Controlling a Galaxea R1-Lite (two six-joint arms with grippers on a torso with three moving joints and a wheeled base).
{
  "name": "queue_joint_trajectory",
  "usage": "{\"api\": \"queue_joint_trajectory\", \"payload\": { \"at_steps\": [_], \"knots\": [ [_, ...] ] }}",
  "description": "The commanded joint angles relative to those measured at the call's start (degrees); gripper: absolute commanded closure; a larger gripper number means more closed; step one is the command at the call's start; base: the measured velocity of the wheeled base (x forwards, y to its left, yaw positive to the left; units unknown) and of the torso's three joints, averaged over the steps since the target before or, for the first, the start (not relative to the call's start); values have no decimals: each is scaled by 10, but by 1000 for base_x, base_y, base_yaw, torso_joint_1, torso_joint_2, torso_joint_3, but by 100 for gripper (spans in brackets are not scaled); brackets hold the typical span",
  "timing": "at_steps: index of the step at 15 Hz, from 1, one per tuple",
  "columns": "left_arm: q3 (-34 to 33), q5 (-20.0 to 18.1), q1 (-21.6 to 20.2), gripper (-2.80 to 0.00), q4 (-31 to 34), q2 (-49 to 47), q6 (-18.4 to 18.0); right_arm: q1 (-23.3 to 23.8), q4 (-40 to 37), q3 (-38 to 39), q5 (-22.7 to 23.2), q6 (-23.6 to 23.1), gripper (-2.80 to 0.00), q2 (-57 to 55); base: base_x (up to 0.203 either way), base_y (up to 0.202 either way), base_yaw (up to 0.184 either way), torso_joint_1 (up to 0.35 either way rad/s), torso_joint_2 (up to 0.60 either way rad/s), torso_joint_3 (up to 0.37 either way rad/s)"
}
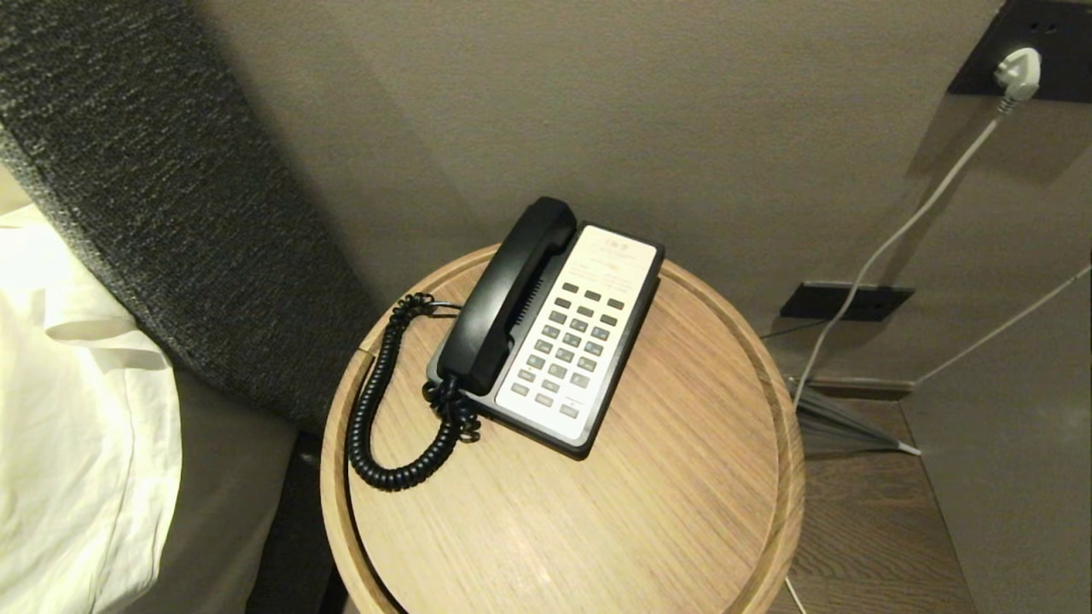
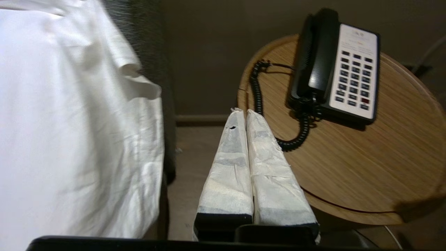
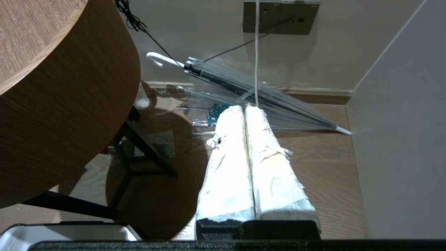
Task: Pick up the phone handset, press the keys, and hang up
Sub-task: Pick up the desk phone handset
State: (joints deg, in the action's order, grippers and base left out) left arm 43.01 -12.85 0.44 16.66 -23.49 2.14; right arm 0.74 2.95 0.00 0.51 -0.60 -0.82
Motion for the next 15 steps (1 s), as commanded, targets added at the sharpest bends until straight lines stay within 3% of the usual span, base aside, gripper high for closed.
{"api": "queue_joint_trajectory", "payload": {
  "at_steps": [1,5,7,11,14,15],
  "knots": [
    [135,-39,9,0,50,-236,2,0,0,12,0,0,0,0,0,0,0,0,0,0],
    [418,-66,60,0,187,-499,4,0,0,12,0,0,0,0,0,0,0,0,0,0],
    [517,-32,122,0,244,-596,6,0,0,12,0,0,0,0,0,0,0,0,0,0],
    [589,57,271,0,313,-685,-16,0,0,12,0,0,0,0,0,0,0,0,0,0],
    [625,157,313,0,320,-724,-38,0,0,12,0,0,0,0,0,0,0,0,0,0],
    [637,160,319,0,320,-729,-38,0,0,12,0,0,0,0,0,0,0,0,0,0]
  ]
}}
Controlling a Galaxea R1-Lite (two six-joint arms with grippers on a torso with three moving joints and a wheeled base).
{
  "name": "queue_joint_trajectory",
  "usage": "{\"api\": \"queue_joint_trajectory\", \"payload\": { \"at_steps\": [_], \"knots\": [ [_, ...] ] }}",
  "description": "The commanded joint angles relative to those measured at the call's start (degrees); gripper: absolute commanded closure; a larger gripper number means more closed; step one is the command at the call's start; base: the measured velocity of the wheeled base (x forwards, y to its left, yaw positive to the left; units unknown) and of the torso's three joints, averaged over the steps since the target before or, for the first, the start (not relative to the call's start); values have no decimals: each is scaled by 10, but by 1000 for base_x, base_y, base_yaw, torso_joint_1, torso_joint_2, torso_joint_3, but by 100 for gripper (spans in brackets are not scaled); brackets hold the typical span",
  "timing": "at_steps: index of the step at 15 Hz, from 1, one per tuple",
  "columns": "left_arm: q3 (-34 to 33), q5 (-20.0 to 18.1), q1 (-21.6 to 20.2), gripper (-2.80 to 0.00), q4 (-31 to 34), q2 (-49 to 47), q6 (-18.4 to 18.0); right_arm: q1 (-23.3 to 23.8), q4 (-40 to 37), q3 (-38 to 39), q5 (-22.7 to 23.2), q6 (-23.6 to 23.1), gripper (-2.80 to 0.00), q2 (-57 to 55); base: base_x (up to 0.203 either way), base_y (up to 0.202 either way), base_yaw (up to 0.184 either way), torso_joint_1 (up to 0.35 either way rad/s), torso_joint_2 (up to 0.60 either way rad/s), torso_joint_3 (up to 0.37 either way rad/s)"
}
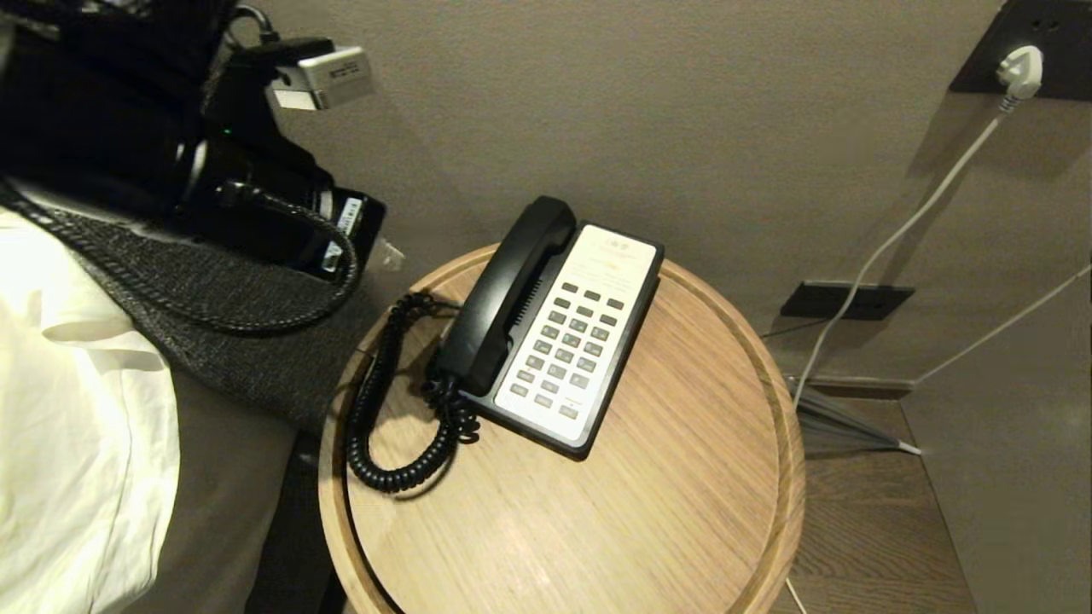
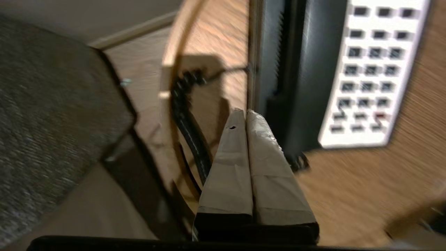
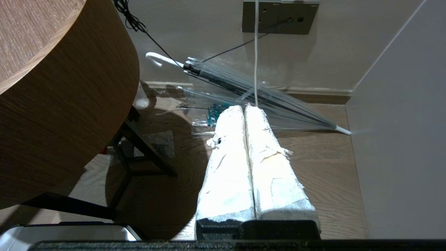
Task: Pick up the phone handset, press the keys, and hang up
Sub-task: Pick up the desk phone handset
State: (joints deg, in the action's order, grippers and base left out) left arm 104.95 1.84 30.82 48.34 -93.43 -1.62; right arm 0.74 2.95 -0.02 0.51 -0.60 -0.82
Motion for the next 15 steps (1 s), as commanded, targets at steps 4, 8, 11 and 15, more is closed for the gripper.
{"api": "queue_joint_trajectory", "payload": {
  "at_steps": [4,8,11,15],
  "knots": [
    [25,17,45,-280,1,-30,4,0,0,13,0,0,0,0,0,0,0,0,0,0],
    [22,28,67,-280,-3,-39,6,0,0,13,0,0,0,0,0,0,0,0,0,0],
    [23,33,72,-280,-5,-49,0,0,0,13,0,0,0,0,0,0,0,0,0,0],
    [23,34,74,-280,-6,-67,-1,0,0,13,0,0,0,0,0,0,0,0,0,0]
  ]
}}
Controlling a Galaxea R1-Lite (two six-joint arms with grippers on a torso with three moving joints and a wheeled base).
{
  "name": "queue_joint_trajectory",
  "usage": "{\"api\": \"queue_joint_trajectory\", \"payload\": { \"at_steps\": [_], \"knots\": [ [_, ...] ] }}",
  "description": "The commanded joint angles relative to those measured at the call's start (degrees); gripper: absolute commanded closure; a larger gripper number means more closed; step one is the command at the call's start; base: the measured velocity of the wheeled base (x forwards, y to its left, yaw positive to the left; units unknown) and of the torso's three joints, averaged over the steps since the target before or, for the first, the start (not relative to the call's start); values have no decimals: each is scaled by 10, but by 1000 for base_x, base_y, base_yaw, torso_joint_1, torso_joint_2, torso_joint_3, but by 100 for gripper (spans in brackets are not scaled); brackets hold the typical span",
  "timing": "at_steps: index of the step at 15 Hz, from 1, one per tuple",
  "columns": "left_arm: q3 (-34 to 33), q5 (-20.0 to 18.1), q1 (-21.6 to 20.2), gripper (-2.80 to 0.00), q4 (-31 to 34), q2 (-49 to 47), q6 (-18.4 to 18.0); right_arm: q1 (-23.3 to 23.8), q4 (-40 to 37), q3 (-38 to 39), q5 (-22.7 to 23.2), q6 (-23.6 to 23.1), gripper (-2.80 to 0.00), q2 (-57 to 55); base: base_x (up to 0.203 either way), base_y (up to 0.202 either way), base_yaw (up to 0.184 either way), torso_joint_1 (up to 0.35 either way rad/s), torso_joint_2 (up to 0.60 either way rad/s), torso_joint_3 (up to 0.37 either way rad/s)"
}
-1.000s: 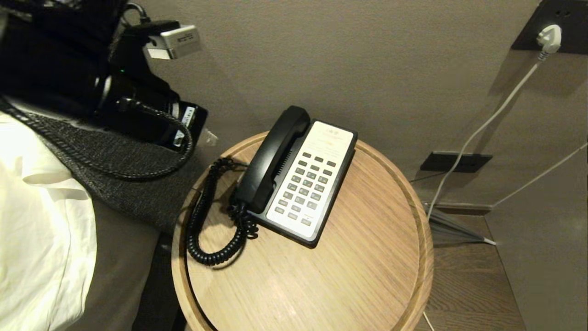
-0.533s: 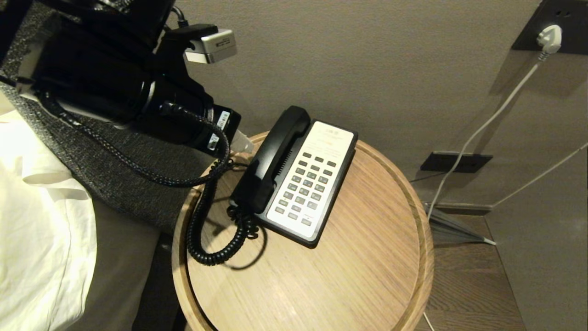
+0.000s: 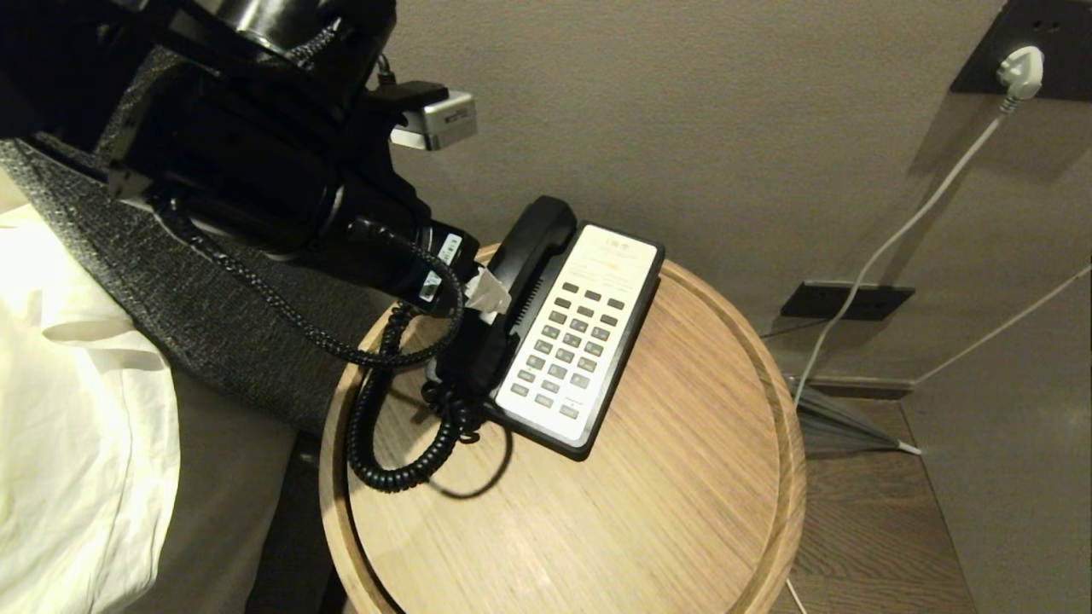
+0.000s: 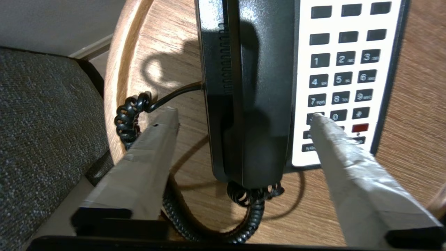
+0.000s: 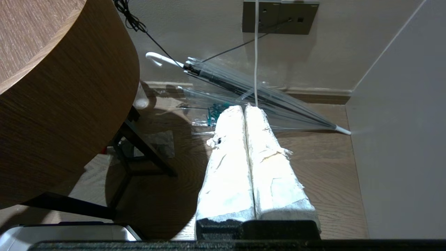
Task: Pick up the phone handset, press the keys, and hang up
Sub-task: Pick up the desk phone handset
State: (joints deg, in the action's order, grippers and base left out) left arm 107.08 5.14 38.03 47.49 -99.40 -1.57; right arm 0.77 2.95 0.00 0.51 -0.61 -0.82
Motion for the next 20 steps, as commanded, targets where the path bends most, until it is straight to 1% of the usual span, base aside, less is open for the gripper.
{"api": "queue_joint_trajectory", "payload": {
  "at_steps": [1,2,6,17,20],
  "knots": [
    [1,11,7,-280,2,-10,-6,-1,0,12,0,0,0,0,0,0,0,0,0,0],
    [0,24,7,-280,2,-13,-8,0,0,12,0,0,0,0,0,0,0,0,0,0],
    [1,26,8,-280,1,-24,-13,0,0,12,0,0,0,0,0,0,0,0,0,0],
    [2,29,14,-280,0,-37,-14,-1,0,12,0,0,0,0,0,0,0,0,0,0],
    [3,64,20,-280,-1,-40,-22,0,0,12,0,0,0,0,0,0,0,0,0,0]
  ]
}}
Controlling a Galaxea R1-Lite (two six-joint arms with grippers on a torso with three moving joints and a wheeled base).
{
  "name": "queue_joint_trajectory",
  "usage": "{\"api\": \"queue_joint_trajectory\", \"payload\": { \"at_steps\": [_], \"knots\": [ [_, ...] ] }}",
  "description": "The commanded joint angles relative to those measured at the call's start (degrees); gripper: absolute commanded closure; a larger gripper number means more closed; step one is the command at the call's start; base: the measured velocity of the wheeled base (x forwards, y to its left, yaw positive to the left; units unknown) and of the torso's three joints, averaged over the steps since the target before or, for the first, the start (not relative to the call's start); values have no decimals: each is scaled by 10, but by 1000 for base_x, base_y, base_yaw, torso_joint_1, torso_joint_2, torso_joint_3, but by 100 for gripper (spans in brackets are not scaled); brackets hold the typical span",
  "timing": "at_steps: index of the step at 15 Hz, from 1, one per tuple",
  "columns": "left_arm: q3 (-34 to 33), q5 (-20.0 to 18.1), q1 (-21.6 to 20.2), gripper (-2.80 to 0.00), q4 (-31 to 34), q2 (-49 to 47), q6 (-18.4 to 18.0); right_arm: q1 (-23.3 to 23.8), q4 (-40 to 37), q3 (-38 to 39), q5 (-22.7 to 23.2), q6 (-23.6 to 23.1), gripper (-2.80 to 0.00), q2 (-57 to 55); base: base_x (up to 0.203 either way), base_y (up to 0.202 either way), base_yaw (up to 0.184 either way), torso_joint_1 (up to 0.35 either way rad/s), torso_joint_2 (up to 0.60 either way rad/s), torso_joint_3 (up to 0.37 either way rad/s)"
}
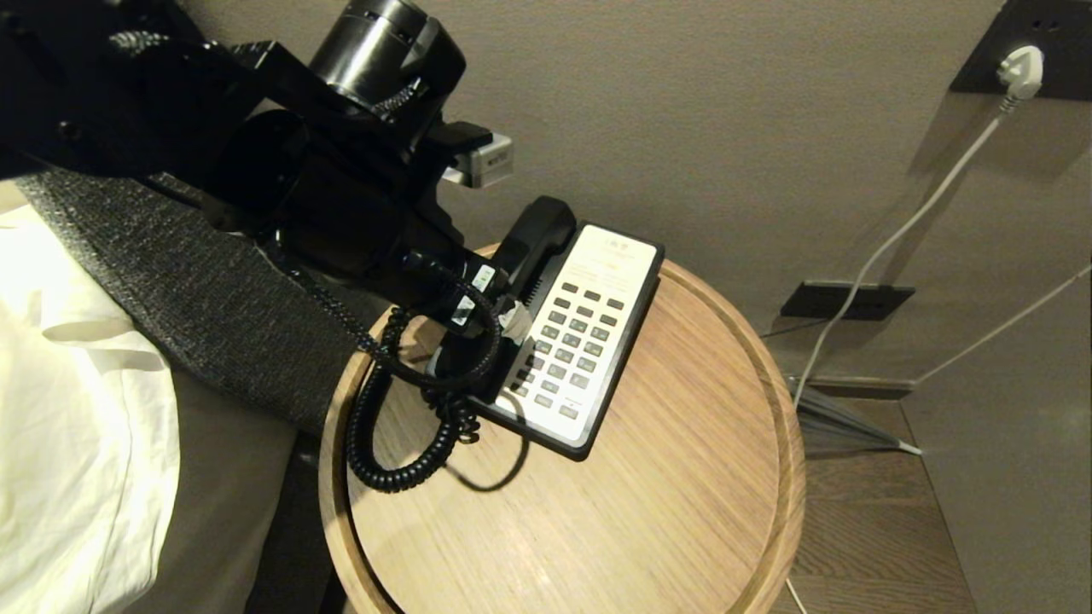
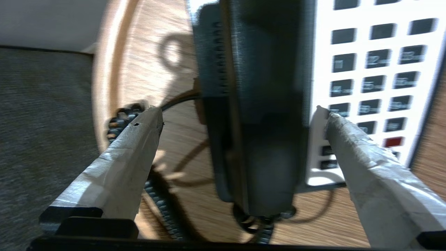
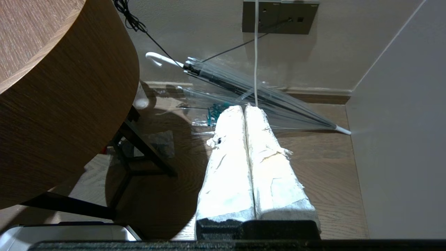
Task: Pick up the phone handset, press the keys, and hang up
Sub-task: Pick up the desk phone handset
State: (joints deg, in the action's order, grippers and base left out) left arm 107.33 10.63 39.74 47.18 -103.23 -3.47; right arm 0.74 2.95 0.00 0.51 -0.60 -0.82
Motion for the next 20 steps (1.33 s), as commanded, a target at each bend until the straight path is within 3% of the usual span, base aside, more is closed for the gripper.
{"api": "queue_joint_trajectory", "payload": {
  "at_steps": [1,3,15,16,20],
  "knots": [
    [0,10,5,-280,-9,-2,-6,0,0,12,0,0,0,0,0,0,0,0,0,0],
    [0,14,8,-280,-32,-7,-7,0,0,12,0,0,0,0,0,0,0,0,0,0],
    [-5,16,10,-280,-27,-1,-7,0,0,12,0,0,0,0,0,0,0,0,0,0],
    [-5,16,10,0,-28,-2,-7,0,0,12,0,0,0,0,0,0,0,0,0,0],
    [-5,16,10,0,-29,-7,-4,0,0,12,0,0,0,0,0,0,0,0,0,0]
  ]
}}
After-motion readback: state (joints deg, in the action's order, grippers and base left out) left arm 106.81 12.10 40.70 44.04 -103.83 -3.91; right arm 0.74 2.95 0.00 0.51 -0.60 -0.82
